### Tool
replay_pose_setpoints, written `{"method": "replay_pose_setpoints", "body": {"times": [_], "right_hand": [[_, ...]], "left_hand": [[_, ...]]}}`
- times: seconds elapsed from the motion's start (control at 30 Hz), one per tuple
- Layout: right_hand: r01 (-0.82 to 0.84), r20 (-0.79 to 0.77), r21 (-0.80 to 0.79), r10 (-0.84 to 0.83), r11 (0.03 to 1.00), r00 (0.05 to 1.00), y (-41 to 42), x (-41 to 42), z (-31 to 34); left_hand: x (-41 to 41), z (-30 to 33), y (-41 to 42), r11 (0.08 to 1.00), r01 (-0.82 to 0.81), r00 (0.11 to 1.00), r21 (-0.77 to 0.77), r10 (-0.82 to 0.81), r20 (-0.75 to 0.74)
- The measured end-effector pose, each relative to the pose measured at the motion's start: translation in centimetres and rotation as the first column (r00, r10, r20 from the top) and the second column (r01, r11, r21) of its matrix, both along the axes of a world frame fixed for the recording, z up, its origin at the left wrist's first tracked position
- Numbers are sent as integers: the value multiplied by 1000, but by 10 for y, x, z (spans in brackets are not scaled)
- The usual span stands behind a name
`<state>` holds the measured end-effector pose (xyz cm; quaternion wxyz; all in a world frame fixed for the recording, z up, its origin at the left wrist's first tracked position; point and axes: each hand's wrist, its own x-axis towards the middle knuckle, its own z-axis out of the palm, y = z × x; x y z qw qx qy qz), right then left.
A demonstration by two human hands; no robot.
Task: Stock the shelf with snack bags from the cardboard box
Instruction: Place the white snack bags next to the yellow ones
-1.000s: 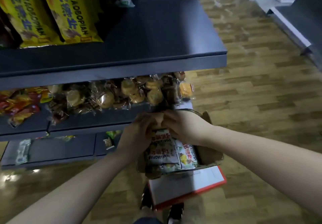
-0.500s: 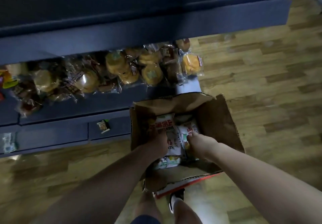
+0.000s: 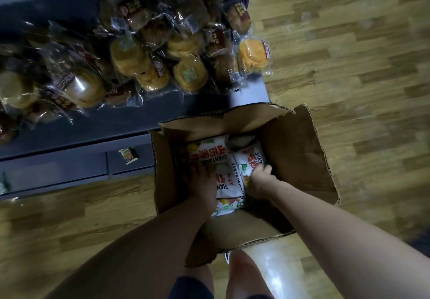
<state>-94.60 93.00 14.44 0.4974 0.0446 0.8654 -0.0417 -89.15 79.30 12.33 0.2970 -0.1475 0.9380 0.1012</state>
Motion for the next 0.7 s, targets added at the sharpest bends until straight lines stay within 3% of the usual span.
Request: {"method": "replay_pose_setpoints", "body": {"times": [0.13, 0.17, 0.23, 0.4, 0.53, 0.63, 0.7], "right_hand": [[98, -103, 21, -96, 995, 990, -11, 2, -9], [128, -107, 12, -126, 992, 986, -12, 2, -9], [152, -120, 4, -150, 988, 981, -12, 0, -10], [115, -56, -11, -116, 993, 992, -5, -3, -14], [181, -62, -53, -184, 982, 981, 0, -2, -11], [251, -82, -81, -258, 964, 963, 3, -7, -7], [390, -71, -116, -399, 914, 914, 5, -15, -4]], "left_hand": [[3, 25, 1, 991, 56, 978, -124, -29, 208], [4, 25, 3, 993, 7, 974, -119, 20, 226], [7, 10, 3, 997, -17, 985, -74, 29, 171], [12, -1, -1, 998, -55, 973, 36, 45, 225], [5, 8, 0, 986, -100, 979, 132, 74, 191], [1, 17, -1, 962, -195, 971, 189, 162, 176], [0, 21, -3, 901, -317, 948, 296, 297, 113]]}}
